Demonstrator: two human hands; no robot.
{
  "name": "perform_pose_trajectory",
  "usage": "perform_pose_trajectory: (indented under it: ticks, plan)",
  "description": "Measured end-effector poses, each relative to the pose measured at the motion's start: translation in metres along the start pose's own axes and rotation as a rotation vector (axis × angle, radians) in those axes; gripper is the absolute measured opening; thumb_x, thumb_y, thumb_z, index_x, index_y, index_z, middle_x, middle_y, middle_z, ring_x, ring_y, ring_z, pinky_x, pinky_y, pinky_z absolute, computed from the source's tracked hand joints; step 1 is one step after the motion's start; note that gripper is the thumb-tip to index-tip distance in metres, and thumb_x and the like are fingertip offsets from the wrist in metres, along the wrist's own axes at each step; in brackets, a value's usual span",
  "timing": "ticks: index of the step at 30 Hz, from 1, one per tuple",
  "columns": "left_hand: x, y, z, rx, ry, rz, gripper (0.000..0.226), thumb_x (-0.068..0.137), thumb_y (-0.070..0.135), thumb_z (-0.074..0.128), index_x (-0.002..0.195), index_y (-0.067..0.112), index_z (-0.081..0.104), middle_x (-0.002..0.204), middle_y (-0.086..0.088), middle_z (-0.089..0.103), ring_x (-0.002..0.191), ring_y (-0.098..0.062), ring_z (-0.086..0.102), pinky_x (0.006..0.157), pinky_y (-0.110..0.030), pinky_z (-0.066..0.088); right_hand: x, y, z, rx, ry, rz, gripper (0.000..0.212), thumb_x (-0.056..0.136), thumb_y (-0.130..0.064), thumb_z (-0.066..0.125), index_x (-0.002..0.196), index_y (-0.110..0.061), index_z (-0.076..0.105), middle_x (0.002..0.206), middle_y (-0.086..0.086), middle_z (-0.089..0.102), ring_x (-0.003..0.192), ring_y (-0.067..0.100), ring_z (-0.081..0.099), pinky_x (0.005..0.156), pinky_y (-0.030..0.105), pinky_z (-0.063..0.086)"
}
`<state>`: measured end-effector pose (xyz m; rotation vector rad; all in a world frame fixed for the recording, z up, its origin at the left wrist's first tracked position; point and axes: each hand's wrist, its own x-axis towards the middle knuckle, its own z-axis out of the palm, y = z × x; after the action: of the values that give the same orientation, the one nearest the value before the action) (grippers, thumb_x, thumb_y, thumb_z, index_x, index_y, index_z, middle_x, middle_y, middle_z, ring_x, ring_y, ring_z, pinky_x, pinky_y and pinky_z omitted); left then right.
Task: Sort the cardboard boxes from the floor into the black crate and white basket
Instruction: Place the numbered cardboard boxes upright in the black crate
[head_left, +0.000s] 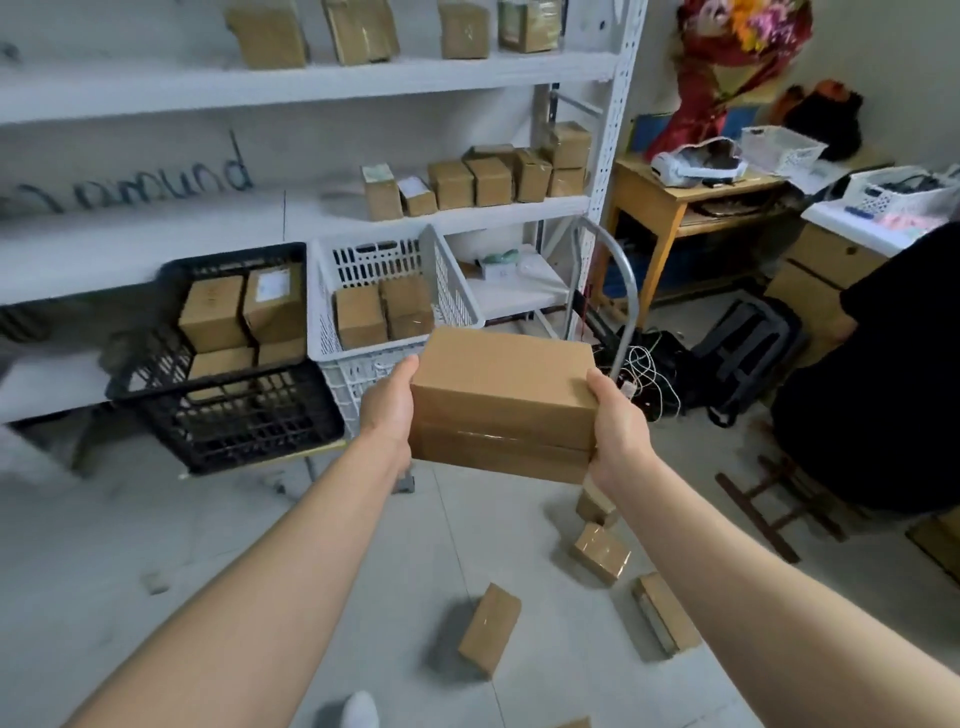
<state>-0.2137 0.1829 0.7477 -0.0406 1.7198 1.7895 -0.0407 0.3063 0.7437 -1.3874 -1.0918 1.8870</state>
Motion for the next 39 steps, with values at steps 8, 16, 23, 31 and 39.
perform_pose_trajectory:
  ticks: [8,16,23,31,39]
  plan:
    - [0.109,0.069,-0.088,-0.008,0.047,0.007,0.039,0.085,0.046,0.060,0.112,0.018,0.062,0.115,-0.005,0.066,0.101,-0.024,0.061,0.085,-0.038,0.050,0.045,0.005,0.159,0.020,-0.041,-0.051,0.049,0.071,-0.051,0.063,0.111,-0.024,0.065,0.120,0.004,0.061,0.109,0.028,0.059,0.098,0.050,0.046]
    - [0.227,0.154,-0.147,0.026,0.053,0.003,0.014,0.088,0.039,0.061,0.082,0.027,0.063,0.086,0.004,0.067,0.078,-0.015,0.061,0.065,-0.029,0.048,0.083,-0.004,0.305,0.021,-0.041,-0.106,0.043,0.068,-0.049,0.060,0.103,-0.025,0.066,0.111,0.006,0.066,0.104,0.030,0.061,0.094,0.051,0.048]
    - [0.294,0.175,-0.129,0.058,-0.033,-0.036,0.014,0.092,0.035,0.057,0.083,0.025,0.060,0.085,0.003,0.066,0.077,-0.013,0.060,0.058,-0.027,0.043,0.136,-0.018,0.339,-0.009,0.021,-0.139,0.052,0.080,-0.046,0.057,0.125,-0.020,0.055,0.119,0.004,0.063,0.104,0.026,0.061,0.097,0.047,0.047]
    - [0.383,0.186,-0.086,0.150,-0.042,-0.121,0.024,0.095,0.034,0.053,0.111,0.018,0.060,0.107,-0.006,0.065,0.097,-0.022,0.059,0.091,-0.043,0.049,0.233,-0.035,0.374,-0.056,0.021,-0.047,0.063,0.089,-0.048,0.052,0.144,-0.023,0.033,0.138,0.009,0.048,0.117,0.033,0.055,0.092,0.047,0.050]
    - [0.484,0.176,-0.047,0.273,-0.059,-0.237,0.018,0.096,0.032,0.050,0.107,0.017,0.053,0.110,-0.010,0.061,0.099,-0.028,0.057,0.088,-0.049,0.049,0.323,-0.028,0.392,-0.347,0.099,0.035,0.079,0.088,-0.054,0.052,0.152,-0.031,0.011,0.155,0.008,0.025,0.136,0.035,0.033,0.108,0.051,0.034]
